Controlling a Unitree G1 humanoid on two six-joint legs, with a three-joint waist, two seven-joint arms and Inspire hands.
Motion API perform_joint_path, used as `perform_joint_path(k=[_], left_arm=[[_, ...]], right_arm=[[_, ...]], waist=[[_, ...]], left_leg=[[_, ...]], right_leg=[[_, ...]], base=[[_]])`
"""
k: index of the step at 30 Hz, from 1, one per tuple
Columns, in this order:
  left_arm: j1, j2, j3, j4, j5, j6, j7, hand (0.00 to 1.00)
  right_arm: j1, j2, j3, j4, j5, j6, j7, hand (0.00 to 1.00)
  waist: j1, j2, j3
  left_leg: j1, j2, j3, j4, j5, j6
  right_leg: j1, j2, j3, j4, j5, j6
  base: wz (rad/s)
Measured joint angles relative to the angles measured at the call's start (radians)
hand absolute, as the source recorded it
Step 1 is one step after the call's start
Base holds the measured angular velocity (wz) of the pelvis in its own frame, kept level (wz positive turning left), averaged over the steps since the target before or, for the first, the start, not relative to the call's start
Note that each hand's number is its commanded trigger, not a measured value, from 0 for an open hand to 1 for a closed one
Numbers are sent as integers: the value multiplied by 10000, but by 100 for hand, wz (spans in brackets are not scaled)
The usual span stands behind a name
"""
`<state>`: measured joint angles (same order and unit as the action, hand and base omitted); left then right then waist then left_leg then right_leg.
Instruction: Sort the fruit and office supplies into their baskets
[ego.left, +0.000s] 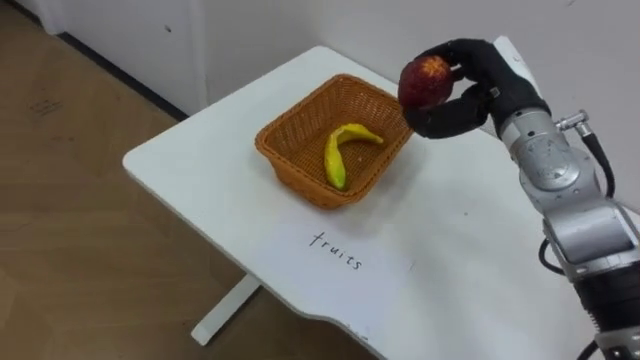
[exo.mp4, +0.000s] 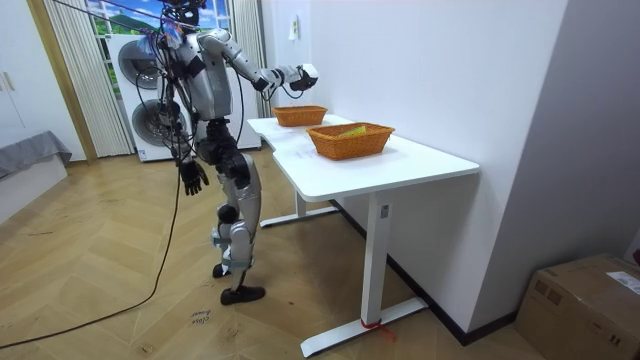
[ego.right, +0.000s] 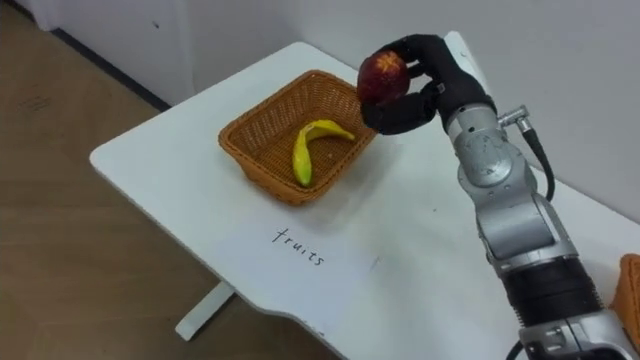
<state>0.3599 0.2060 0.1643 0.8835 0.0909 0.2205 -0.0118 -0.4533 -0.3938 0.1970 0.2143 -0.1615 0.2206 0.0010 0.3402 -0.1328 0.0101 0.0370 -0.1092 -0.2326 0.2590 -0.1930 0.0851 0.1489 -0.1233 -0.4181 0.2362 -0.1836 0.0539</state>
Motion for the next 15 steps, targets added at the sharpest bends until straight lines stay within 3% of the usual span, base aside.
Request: perform_joint_path(k=[7,15], left_arm=[[277,3,1,-88,15,82,-9,0],[297,4,12,-82,110,177,-29,0]], right_arm=[[20,58,825,2,-12,1,107,100],[58,58,956,13,-15,1,106,100]], waist=[[266,124,53],[464,227,-14]], left_leg=[[5,-69,-120,27,-6,-7],[-67,-132,-193,84,0,1]], right_leg=[[71,-36,-33,-19,-41,66],[89,-106,-253,-8,-111,179]], base=[[5],[4]])
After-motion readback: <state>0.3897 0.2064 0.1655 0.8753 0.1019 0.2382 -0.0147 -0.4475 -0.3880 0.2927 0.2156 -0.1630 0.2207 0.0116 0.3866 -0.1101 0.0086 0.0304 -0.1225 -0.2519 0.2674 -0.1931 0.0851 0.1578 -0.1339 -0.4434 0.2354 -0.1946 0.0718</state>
